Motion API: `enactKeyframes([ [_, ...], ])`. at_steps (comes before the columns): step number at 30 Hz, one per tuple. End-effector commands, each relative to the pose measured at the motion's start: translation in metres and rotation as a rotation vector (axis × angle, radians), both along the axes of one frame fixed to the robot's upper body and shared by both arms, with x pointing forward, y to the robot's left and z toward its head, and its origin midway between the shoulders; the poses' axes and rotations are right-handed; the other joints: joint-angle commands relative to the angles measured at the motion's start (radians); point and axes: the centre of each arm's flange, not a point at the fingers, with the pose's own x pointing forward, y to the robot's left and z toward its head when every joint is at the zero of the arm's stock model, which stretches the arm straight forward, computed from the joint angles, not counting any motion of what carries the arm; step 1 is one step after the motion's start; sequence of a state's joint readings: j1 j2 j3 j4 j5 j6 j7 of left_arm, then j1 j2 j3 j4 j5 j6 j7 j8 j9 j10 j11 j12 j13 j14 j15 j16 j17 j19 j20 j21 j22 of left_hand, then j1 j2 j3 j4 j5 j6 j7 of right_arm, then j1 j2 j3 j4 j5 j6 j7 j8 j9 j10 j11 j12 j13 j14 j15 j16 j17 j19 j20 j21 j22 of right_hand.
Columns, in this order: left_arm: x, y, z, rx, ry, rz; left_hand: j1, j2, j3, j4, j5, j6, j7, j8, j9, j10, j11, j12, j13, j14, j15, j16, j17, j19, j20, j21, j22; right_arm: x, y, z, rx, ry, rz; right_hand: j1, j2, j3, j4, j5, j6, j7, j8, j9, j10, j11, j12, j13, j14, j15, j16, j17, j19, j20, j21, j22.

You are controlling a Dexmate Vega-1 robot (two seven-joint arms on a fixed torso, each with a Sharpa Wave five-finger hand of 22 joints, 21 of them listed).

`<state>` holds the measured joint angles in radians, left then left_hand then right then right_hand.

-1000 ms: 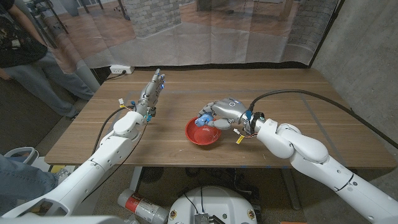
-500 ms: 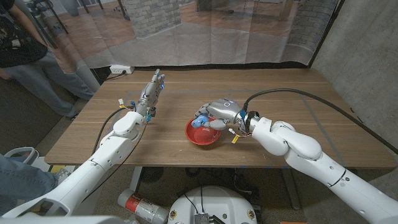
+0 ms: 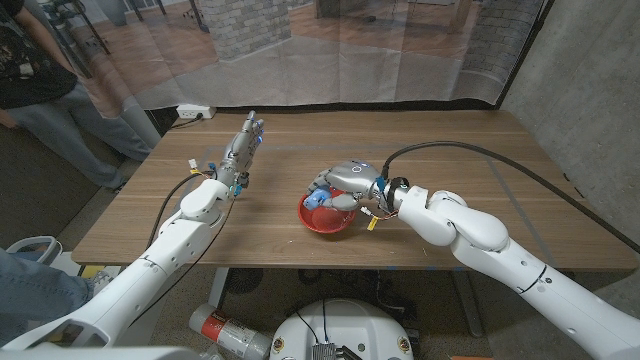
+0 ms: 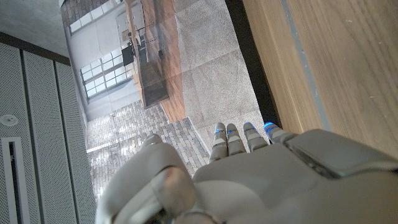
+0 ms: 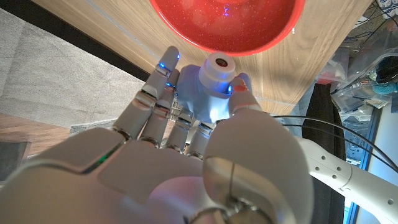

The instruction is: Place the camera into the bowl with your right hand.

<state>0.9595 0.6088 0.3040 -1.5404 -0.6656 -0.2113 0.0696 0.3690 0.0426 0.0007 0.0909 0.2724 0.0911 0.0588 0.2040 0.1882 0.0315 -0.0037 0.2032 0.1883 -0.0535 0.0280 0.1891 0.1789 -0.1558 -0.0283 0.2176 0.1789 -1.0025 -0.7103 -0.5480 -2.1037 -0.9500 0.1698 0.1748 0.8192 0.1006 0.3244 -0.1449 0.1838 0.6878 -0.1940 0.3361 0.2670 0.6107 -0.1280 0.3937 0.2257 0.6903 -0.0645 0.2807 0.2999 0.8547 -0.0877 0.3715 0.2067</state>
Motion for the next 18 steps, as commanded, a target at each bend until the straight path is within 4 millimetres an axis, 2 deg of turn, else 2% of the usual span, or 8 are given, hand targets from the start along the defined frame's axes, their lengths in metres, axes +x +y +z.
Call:
enactKeyframes([
  [1,-0.003,0.000,-0.001,-0.003,0.000,-0.001,0.006,0.007,-0.005,0.001,0.000,0.007,0.001,-0.001,0.003,-0.001,0.001,0.000,0.002,0.000,0.003,0.000,0.005,0.002,0.002,0.000,0.005,0.003,0.009,0.000,-0.034,0.006,-0.002,0.006,0.010,0.008,0.002,0.007,0.012,0.002,0.002,0.006,0.010,-0.002,0.003,0.002,0.015,-0.115,0.003,0.004,-0.001,-0.003,0.005,0.006],
  [18,-0.003,0.001,-0.004,-0.006,0.005,-0.002,0.007,0.008,-0.007,0.001,0.000,0.008,0.001,-0.001,0.003,-0.003,0.001,-0.001,0.002,0.000,0.004,0.000,0.005,0.002,0.003,-0.002,0.005,0.016,0.018,-0.004,-0.084,0.025,-0.018,0.005,0.010,0.009,0.003,0.007,0.010,0.003,-0.001,0.007,0.009,-0.003,0.002,0.002,0.015,-0.115,0.001,0.006,-0.003,-0.004,0.006,0.006],
])
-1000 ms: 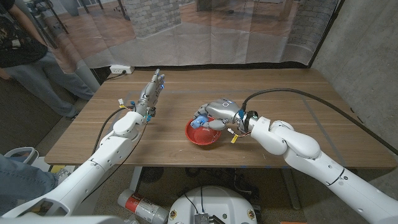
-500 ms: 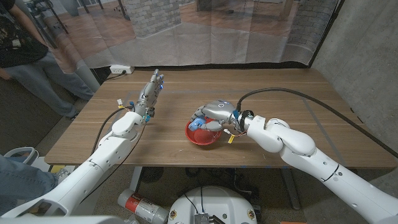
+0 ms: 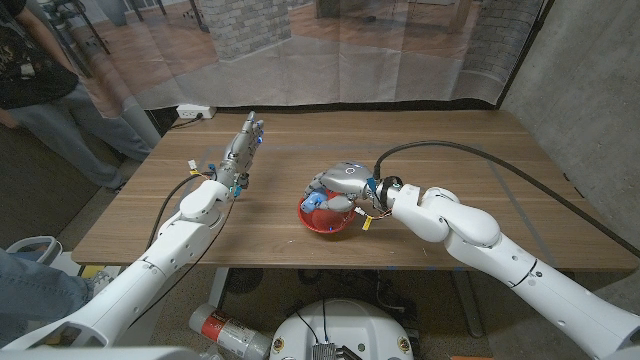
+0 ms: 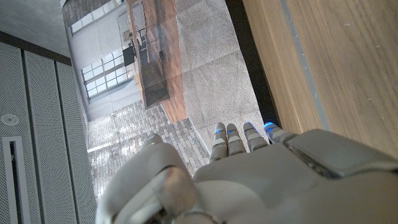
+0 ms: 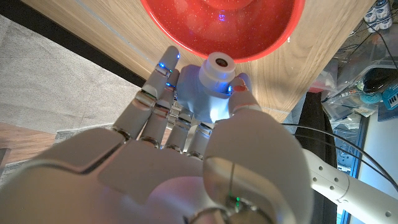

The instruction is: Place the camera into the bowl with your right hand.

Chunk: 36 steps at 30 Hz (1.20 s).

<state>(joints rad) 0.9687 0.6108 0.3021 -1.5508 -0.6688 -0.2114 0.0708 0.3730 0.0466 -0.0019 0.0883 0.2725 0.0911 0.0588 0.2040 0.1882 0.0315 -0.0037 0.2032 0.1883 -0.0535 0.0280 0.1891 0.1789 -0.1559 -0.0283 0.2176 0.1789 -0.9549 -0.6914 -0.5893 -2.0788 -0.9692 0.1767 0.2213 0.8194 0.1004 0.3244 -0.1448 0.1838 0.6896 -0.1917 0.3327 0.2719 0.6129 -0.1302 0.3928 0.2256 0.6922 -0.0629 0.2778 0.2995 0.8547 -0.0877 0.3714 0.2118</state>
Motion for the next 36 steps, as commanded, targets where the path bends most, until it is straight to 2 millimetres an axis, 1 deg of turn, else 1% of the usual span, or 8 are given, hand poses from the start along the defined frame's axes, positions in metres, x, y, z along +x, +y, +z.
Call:
enactKeyframes([
  [1,0.000,0.002,-0.003,-0.006,0.005,0.003,0.003,0.004,-0.005,0.004,0.000,0.007,0.001,-0.002,0.003,-0.003,0.003,-0.001,0.002,0.000,0.003,0.000,0.005,0.002,0.003,-0.002,0.005,0.011,0.007,-0.004,-0.031,0.016,-0.014,0.006,0.010,0.009,0.003,0.007,0.010,0.001,0.003,0.002,0.007,-0.001,0.003,0.003,0.014,-0.116,0.004,0.006,-0.003,-0.004,0.006,0.001],
  [9,-0.004,0.003,-0.004,-0.008,0.000,0.010,0.004,0.005,-0.006,0.004,-0.001,0.008,0.001,-0.002,0.003,-0.002,-0.001,0.000,0.002,0.000,0.004,0.000,0.005,0.001,0.005,-0.003,0.005,0.017,0.004,-0.006,-0.032,0.024,-0.028,0.005,0.010,0.009,0.003,0.007,0.013,-0.001,0.004,0.003,0.008,-0.001,0.003,0.003,0.013,-0.116,0.003,0.007,-0.004,-0.004,0.006,0.001],
  [16,-0.006,0.002,-0.004,-0.010,-0.002,0.011,0.004,0.005,-0.007,0.004,-0.001,0.008,0.001,-0.002,0.003,-0.002,0.001,0.000,0.002,0.000,0.004,0.000,0.005,0.001,0.005,-0.003,0.005,0.021,0.002,-0.009,-0.037,0.033,-0.044,0.005,0.010,0.009,0.003,0.007,0.013,0.000,0.003,0.003,0.008,-0.001,0.003,0.003,0.015,-0.116,0.003,0.008,-0.005,-0.004,0.006,0.001],
  [27,-0.003,0.001,-0.005,-0.009,0.007,0.002,0.005,0.006,-0.008,0.004,-0.002,0.008,0.001,-0.002,0.003,-0.003,0.000,0.000,0.002,-0.001,0.003,-0.001,0.005,0.002,0.004,-0.003,0.005,0.029,0.005,-0.015,-0.058,0.057,-0.058,0.005,0.010,0.010,0.003,0.008,0.014,0.001,0.002,0.004,0.009,-0.001,0.002,0.003,0.019,-0.118,0.003,0.008,-0.006,-0.005,0.007,0.001],
  [36,0.000,0.001,-0.005,-0.005,0.013,0.002,0.006,0.007,-0.009,0.004,-0.002,0.007,0.000,-0.002,0.003,-0.004,0.002,-0.001,0.002,-0.002,0.004,-0.001,0.005,0.002,0.005,-0.004,0.005,0.035,0.001,-0.017,-0.053,0.069,-0.085,0.005,0.011,0.011,0.003,0.008,0.015,0.001,0.002,0.004,0.010,-0.001,0.002,0.003,0.020,-0.118,0.002,0.009,-0.006,-0.005,0.008,0.001],
])
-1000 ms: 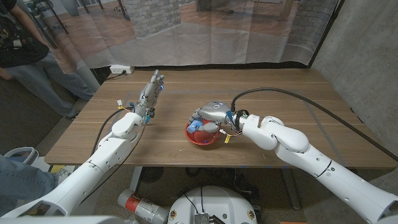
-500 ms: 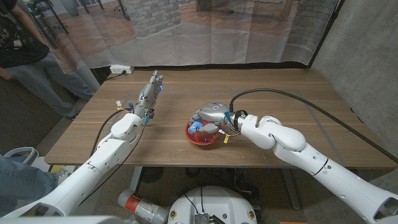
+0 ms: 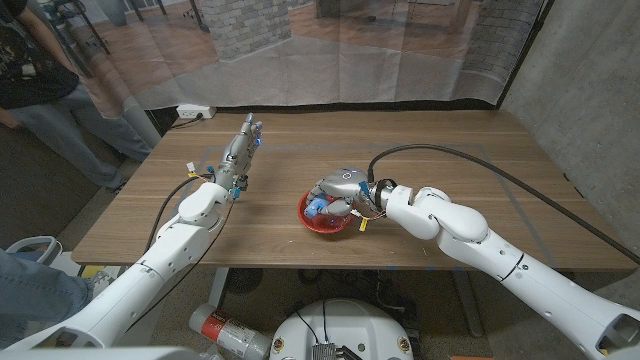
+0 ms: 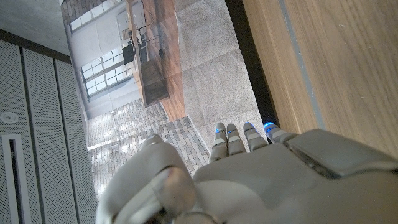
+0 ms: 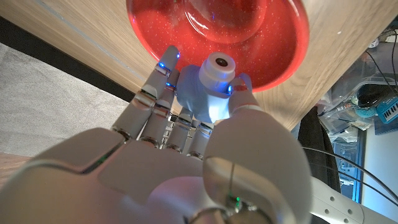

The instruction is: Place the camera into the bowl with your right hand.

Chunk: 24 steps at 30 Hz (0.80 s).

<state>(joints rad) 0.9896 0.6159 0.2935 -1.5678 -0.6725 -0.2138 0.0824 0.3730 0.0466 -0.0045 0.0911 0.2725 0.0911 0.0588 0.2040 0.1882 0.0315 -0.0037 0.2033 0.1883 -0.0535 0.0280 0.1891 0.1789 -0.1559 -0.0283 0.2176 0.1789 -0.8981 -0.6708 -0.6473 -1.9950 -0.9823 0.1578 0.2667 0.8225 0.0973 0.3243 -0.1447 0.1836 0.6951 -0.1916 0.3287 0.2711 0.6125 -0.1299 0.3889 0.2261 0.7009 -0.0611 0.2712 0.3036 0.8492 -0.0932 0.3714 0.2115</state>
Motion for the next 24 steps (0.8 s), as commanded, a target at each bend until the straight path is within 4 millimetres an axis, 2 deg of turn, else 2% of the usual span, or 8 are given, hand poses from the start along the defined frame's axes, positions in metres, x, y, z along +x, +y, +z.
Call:
enactKeyframes([
  [1,0.004,-0.001,-0.001,0.005,0.011,-0.004,0.006,0.007,-0.007,0.001,-0.002,0.007,0.000,-0.002,0.003,-0.003,0.003,-0.001,0.002,-0.002,0.004,-0.001,0.005,0.002,0.005,-0.004,0.005,0.009,-0.003,-0.004,-0.002,0.018,-0.030,0.002,0.014,0.011,0.003,0.008,0.010,0.001,0.006,0.005,0.010,-0.001,0.006,0.003,0.010,-0.119,0.008,0.005,-0.001,0.000,0.008,0.002],
  [11,0.005,-0.003,0.002,0.012,0.011,0.000,0.006,0.008,-0.008,0.001,-0.003,0.007,0.001,-0.002,0.003,-0.004,0.002,-0.001,0.002,-0.002,0.004,-0.001,0.005,0.002,0.005,-0.004,0.005,0.015,-0.006,-0.010,-0.005,0.032,-0.039,0.001,0.014,0.011,0.003,0.008,0.010,0.001,0.005,0.006,0.010,-0.002,0.006,0.003,0.009,-0.119,0.006,0.006,-0.001,0.001,0.009,0.002],
  [24,0.006,-0.005,0.005,0.013,0.006,0.000,0.007,0.008,-0.010,0.001,-0.003,0.007,0.001,-0.002,0.003,-0.004,0.002,-0.001,0.002,-0.003,0.004,-0.001,0.005,0.002,0.005,-0.005,0.005,0.014,-0.015,-0.014,-0.022,0.034,-0.054,0.002,0.014,0.012,0.003,0.008,0.013,0.001,0.005,0.007,0.010,-0.002,0.005,0.003,0.012,-0.119,0.006,0.007,-0.002,0.000,0.010,0.002],
])
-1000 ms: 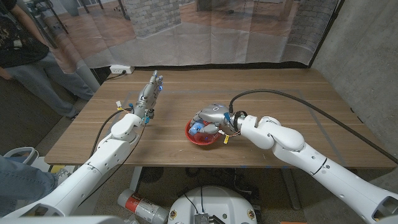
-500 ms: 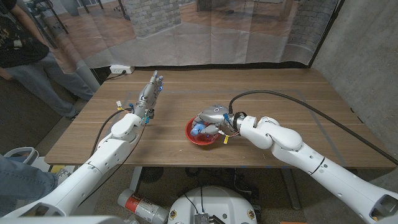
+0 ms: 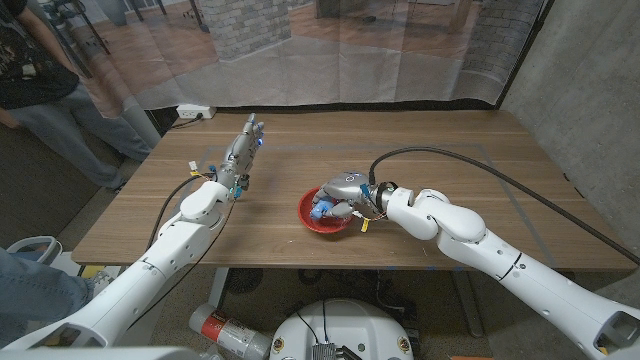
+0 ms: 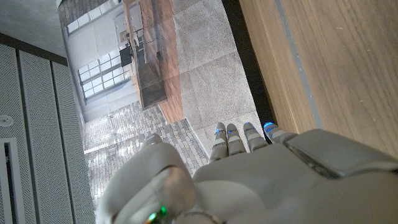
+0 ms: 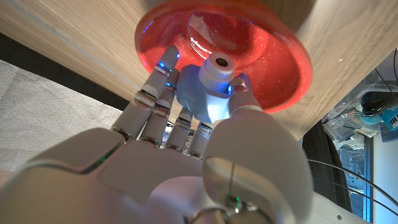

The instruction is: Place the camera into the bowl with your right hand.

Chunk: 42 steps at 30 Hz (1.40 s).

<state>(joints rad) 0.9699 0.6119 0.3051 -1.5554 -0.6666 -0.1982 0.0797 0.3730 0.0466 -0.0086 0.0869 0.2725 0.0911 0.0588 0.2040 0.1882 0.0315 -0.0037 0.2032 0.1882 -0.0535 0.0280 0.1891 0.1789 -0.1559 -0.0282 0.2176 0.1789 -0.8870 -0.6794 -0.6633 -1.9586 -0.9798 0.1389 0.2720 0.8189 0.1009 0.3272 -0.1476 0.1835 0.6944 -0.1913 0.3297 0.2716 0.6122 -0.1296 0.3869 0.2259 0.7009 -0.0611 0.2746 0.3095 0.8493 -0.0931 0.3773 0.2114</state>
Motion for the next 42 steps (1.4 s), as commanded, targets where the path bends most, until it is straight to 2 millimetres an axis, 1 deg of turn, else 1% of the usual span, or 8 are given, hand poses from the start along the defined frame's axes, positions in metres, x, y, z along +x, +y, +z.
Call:
enactKeyframes([
  [1,0.0016,-0.0021,0.0034,0.002,-0.004,0.001,0.007,0.009,-0.006,0.005,-0.003,0.007,0.000,-0.002,0.003,-0.003,0.002,-0.001,0.002,-0.003,0.005,-0.001,0.005,0.002,0.005,-0.005,0.005,-0.0001,-0.0076,-0.0048,-0.010,0.006,-0.014,0.005,0.011,0.010,0.006,0.009,0.013,0.001,0.003,0.006,0.011,-0.002,0.007,0.003,0.012,-0.119,0.002,0.001,-0.001,0.000,0.004,0.002],
  [13,0.0045,-0.0047,0.0037,0.005,-0.002,-0.008,0.008,0.010,-0.008,0.005,-0.004,0.007,0.001,-0.002,0.003,-0.004,0.001,-0.001,0.002,-0.002,0.004,-0.001,0.005,0.003,0.005,-0.006,0.005,-0.0012,-0.0073,-0.0082,-0.017,0.002,-0.021,0.005,0.010,0.010,0.006,0.009,0.011,-0.001,0.001,0.007,0.011,-0.002,0.007,0.004,0.011,-0.120,0.000,0.002,-0.002,-0.002,0.005,0.002],
  [15,0.0047,-0.0053,0.0036,0.005,-0.003,-0.010,0.008,0.010,-0.008,0.005,-0.004,0.007,0.000,-0.002,0.003,-0.003,0.002,0.000,0.002,-0.002,0.004,-0.001,0.005,0.002,0.005,-0.006,0.005,-0.0015,-0.0074,-0.0082,-0.018,0.001,-0.021,-0.002,0.005,0.006,0.009,0.007,-0.001,-0.010,-0.005,0.007,0.004,0.000,0.004,0.004,0.001,-0.113,-0.004,0.004,-0.002,-0.001,0.006,0.002],
  [26,0.0048,-0.0060,0.0017,0.006,0.000,-0.012,0.008,0.010,-0.010,0.005,-0.004,0.008,0.001,-0.002,0.003,-0.003,0.002,0.000,0.002,-0.002,0.004,-0.001,0.005,0.003,0.005,-0.006,0.005,-0.0048,-0.0064,-0.0092,-0.033,-0.003,-0.021,-0.015,-0.013,-0.002,0.009,0.006,-0.066,-0.020,-0.045,-0.004,-0.031,0.004,-0.015,0.000,-0.031,-0.086,-0.025,0.000,-0.011,0.015,0.007,0.003],
  [33,0.0047,-0.0066,0.0020,0.007,-0.001,-0.014,0.009,0.011,-0.011,0.005,-0.005,0.008,0.000,-0.002,0.003,-0.003,0.002,0.000,0.002,-0.001,0.004,-0.001,0.005,0.002,0.006,-0.007,0.005,-0.0075,-0.0050,-0.0090,-0.056,-0.010,-0.022,-0.011,-0.034,-0.006,-0.001,0.004,-0.095,-0.026,-0.062,-0.010,-0.045,0.000,-0.022,0.000,-0.032,-0.086,-0.031,-0.004,-0.019,0.023,0.005,0.003],
  [38,0.0052,-0.0073,0.0018,0.006,-0.001,-0.018,0.009,0.011,-0.012,0.005,-0.005,0.008,0.000,-0.002,0.003,-0.002,0.002,0.000,0.002,-0.001,0.005,-0.001,0.005,0.002,0.006,-0.007,0.005,-0.0089,-0.0045,-0.0091,-0.072,-0.010,-0.026,-0.006,-0.048,-0.007,-0.006,0.002,-0.114,-0.027,-0.075,-0.014,-0.063,0.000,-0.029,0.001,-0.044,-0.073,-0.039,-0.007,-0.027,0.032,0.004,0.003],
  [39,0.0053,-0.0074,0.0018,0.006,-0.001,-0.018,0.009,0.011,-0.012,0.005,-0.005,0.008,0.000,-0.002,0.003,-0.002,0.002,0.000,0.002,-0.001,0.005,-0.001,0.005,0.001,0.006,-0.007,0.005,-0.0091,-0.0044,-0.0090,-0.072,-0.011,-0.026,-0.006,-0.050,-0.008,-0.006,0.001,-0.134,-0.024,-0.085,-0.017,-0.067,0.002,-0.031,0.001,-0.044,-0.072,-0.040,-0.007,-0.027,0.034,0.004,0.003],
  [42,0.0057,-0.0074,0.0017,0.006,-0.001,-0.018,0.009,0.011,-0.012,0.005,-0.005,0.008,0.000,-0.002,0.003,-0.002,0.003,0.000,0.002,-0.001,0.005,-0.001,0.005,0.002,0.006,-0.007,0.005,-0.0097,-0.0041,-0.0084,-0.075,-0.012,-0.026,-0.011,-0.061,-0.012,-0.005,-0.002,-0.155,-0.025,-0.096,-0.020,-0.080,0.005,-0.036,0.002,-0.047,-0.068,-0.043,-0.007,-0.030,0.038,0.003,0.003],
])
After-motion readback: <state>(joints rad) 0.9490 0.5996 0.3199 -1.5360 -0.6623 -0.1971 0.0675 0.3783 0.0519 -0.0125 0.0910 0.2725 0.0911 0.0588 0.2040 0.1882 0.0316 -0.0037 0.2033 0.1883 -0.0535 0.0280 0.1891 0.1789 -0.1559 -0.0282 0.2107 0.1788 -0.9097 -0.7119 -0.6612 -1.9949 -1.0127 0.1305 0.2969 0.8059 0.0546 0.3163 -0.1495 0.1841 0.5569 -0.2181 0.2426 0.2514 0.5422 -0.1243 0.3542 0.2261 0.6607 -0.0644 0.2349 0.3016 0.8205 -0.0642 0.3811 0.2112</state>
